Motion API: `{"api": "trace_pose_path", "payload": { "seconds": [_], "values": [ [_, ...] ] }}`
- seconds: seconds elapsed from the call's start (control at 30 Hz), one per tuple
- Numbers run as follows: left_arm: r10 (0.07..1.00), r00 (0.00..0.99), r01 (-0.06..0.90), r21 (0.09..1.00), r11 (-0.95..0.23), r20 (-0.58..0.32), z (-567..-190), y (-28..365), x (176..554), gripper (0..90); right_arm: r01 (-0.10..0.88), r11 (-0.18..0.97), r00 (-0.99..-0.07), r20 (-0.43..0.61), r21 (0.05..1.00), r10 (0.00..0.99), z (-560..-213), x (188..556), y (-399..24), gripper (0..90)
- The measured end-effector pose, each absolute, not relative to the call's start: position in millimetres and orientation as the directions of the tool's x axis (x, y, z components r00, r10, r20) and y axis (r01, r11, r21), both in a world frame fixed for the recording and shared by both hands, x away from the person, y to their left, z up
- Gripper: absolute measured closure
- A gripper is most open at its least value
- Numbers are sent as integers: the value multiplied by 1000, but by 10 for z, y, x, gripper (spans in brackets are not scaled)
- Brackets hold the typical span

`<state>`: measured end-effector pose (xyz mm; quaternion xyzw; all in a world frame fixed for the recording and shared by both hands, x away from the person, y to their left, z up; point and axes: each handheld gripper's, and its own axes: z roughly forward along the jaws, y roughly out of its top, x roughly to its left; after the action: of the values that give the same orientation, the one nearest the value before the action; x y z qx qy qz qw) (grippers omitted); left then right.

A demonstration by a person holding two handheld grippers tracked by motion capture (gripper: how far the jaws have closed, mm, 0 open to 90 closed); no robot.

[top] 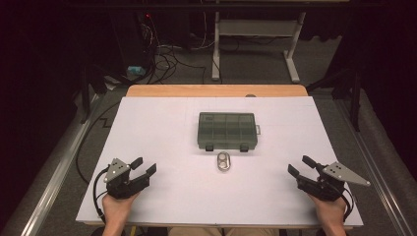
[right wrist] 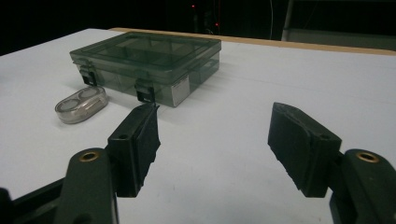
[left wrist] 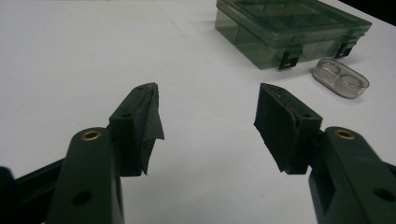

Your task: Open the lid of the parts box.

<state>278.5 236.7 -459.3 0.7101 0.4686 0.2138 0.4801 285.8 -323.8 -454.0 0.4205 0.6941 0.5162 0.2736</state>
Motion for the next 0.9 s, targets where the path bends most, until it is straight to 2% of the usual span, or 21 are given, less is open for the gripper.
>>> {"api": "trace_pose_path", "payload": {
  "seconds": [0.9],
  "values": [
    [855, 496, 468, 875, -120, -148, -4622, 2239, 2862, 402, 309, 104, -508, 72, 945, 858, -4546, 2928, -3175, 338]
  ]
}}
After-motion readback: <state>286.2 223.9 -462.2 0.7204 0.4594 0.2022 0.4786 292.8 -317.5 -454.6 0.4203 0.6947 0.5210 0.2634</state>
